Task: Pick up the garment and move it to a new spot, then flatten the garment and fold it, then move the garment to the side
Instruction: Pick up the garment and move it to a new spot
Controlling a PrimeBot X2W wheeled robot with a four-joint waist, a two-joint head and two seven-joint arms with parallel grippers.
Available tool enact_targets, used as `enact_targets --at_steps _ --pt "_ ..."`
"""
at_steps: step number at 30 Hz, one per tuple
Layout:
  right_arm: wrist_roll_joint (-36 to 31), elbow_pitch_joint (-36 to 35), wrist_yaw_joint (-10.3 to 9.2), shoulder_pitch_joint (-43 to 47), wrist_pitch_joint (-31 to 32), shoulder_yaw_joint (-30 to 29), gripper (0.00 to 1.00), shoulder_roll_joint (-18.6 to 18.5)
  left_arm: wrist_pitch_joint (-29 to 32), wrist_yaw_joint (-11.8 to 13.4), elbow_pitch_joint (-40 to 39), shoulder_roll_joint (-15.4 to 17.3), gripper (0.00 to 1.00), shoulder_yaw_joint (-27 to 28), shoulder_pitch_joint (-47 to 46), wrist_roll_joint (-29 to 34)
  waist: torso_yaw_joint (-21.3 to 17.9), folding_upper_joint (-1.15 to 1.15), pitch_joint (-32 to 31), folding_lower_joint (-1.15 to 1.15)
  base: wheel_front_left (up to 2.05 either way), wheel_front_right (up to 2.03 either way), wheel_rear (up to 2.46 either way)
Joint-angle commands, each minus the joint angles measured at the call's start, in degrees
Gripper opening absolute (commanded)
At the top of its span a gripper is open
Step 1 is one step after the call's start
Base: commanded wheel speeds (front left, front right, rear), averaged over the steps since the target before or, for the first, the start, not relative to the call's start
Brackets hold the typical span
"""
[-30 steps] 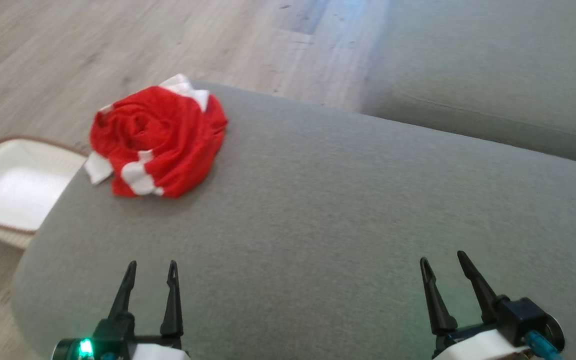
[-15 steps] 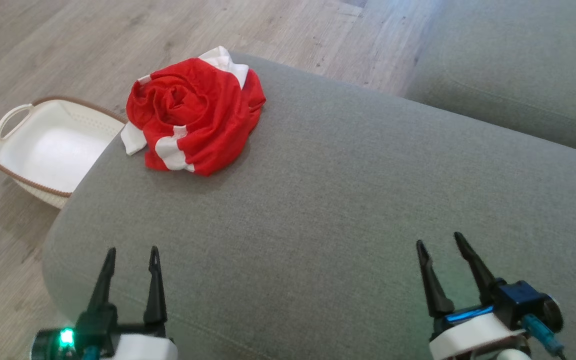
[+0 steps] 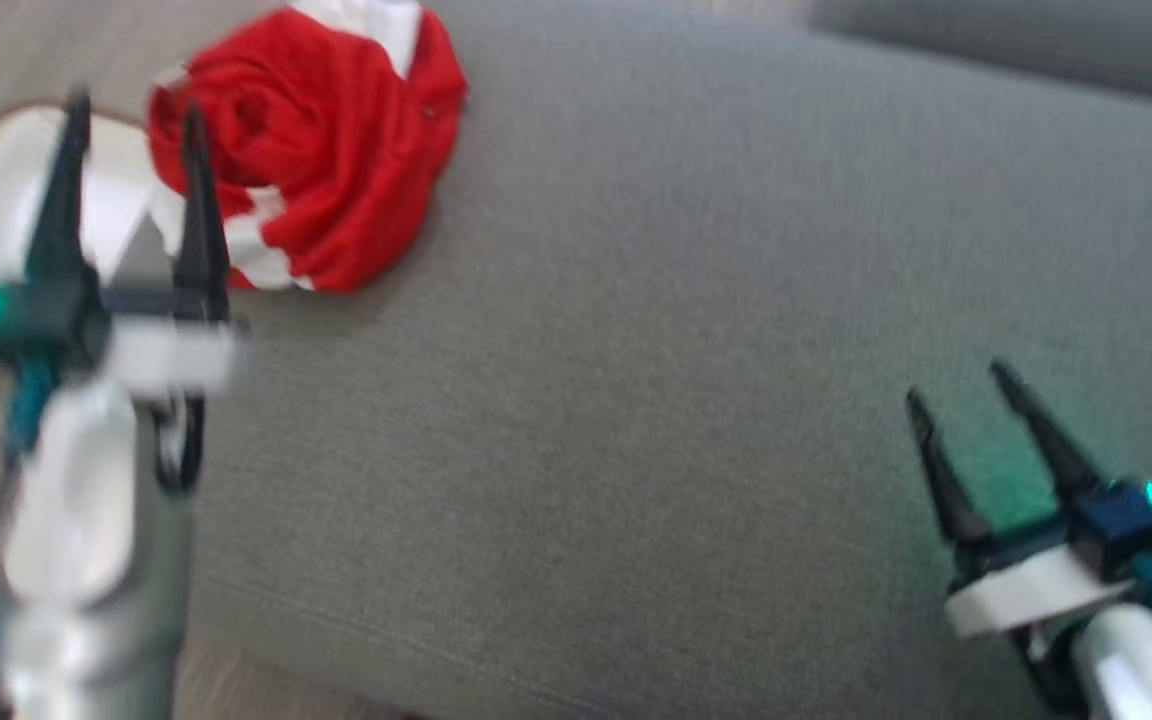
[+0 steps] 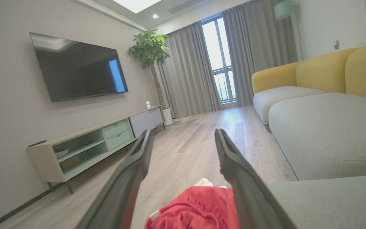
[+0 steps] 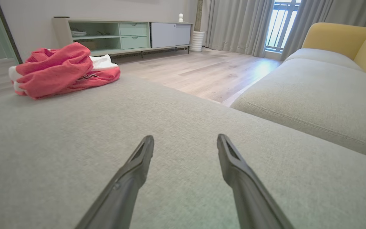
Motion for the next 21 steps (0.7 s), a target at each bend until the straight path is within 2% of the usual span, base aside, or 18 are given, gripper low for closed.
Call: enact_targets --at_steps 1,6,10,15,21 --pt "-0.3 -2.4 -0.04 -2.7 -0.8 1.5 1.0 -2.2 -0.3 -0.7 1.0 2.6 1.0 1.6 -5.6 -0.1 -2.5 0.0 7.2 -0.02 0.0 0.0 0.0" --pt "-0.1 -3.9 -0.04 -6.1 -0.8 1.4 1.0 -6.2 2.3 -2.4 12.7 2.2 1.0 0.0 -20.1 -1.8 -3.1 0.0 12.1 -0.02 0.0 0.0 0.0" --pt "0.3 -4.6 -0.04 -7.7 -0.8 1.1 1.0 -6.8 8.2 -3.3 24.1 2.4 1.0 0.7 -27.2 -5.0 -4.4 0.0 13.7 -0.02 0.0 0.0 0.0" --pt "0.5 -4.8 -0.04 -8.5 -0.8 0.9 1.0 -7.4 14.2 -4.0 35.7 4.2 1.0 -0.4 -31.8 -6.3 -5.6 0.0 15.8 -0.02 0.0 0.0 0.0" --pt "0.7 -5.1 -0.04 -9.0 -0.8 0.3 1.0 -7.5 19.0 -3.7 45.6 5.9 1.0 -1.7 -34.4 -5.6 -6.6 0.0 18.2 -0.02 0.0 0.0 0.0"
